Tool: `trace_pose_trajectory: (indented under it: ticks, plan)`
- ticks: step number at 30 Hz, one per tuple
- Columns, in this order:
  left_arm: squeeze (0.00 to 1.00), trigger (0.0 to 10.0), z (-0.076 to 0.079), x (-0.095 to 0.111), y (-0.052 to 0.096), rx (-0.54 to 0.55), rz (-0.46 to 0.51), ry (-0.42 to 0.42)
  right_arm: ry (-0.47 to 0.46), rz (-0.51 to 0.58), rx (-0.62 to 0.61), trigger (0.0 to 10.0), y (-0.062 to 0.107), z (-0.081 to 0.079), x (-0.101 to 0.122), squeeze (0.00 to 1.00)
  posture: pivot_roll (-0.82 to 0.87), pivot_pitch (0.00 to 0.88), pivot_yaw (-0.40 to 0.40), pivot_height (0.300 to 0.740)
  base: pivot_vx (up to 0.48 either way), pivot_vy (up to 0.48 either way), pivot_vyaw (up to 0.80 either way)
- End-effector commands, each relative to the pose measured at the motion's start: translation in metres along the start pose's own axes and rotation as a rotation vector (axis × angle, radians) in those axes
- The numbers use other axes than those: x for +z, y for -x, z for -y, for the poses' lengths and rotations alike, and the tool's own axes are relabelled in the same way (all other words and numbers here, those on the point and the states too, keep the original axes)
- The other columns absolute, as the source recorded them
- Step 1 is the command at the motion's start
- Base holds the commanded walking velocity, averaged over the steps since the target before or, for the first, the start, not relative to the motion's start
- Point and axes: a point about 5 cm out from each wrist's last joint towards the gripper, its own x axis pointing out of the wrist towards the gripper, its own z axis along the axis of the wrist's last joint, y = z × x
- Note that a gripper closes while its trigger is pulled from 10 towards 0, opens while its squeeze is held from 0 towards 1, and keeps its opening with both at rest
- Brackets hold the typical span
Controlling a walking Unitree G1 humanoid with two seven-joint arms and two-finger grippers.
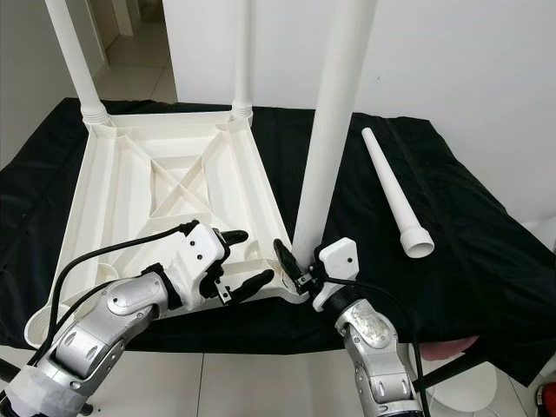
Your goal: Building children table
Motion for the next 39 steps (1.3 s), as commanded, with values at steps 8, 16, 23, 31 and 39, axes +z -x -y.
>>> trace_pose_trajectory:
  ticks: [8,16,23,31,39]
  plan:
    - [0.0,10.0,0.002,0.0,0.002,-0.054,-0.01,-0.004,-0.118,-0.245,-0.088,10.0,0.02,0.002,-0.045,0.0,0.07,0.11,-0.025,0.74,0.0,0.0,0.0]
    - [0.0,10.0,0.002,0.0,0.002,-0.056,-0.011,-0.007,-0.128,-0.22,-0.129,10.0,0.02,0.002,-0.044,0.0,0.07,0.108,-0.024,0.74,0.0,0.0,0.0]
    - [0.0,10.0,0.002,0.0,0.002,-0.054,-0.011,-0.006,-0.13,-0.2,-0.247,10.0,0.017,0.01,-0.044,0.0,0.07,0.105,-0.025,0.74,0.0,0.0,0.0]
    - [0.0,10.0,0.002,0.001,0.001,-0.053,-0.007,-0.007,-0.098,-0.18,-0.421,10.0,0.009,0.027,-0.041,0.0,0.07,0.101,-0.027,0.74,0.0,0.0,0.0]
    - [0.0,10.0,0.002,0.001,-0.001,-0.054,-0.002,-0.006,-0.059,-0.193,-0.565,10.0,0.0,0.036,-0.04,0.0,0.07,0.088,-0.037,0.74,0.0,0.0,0.0]
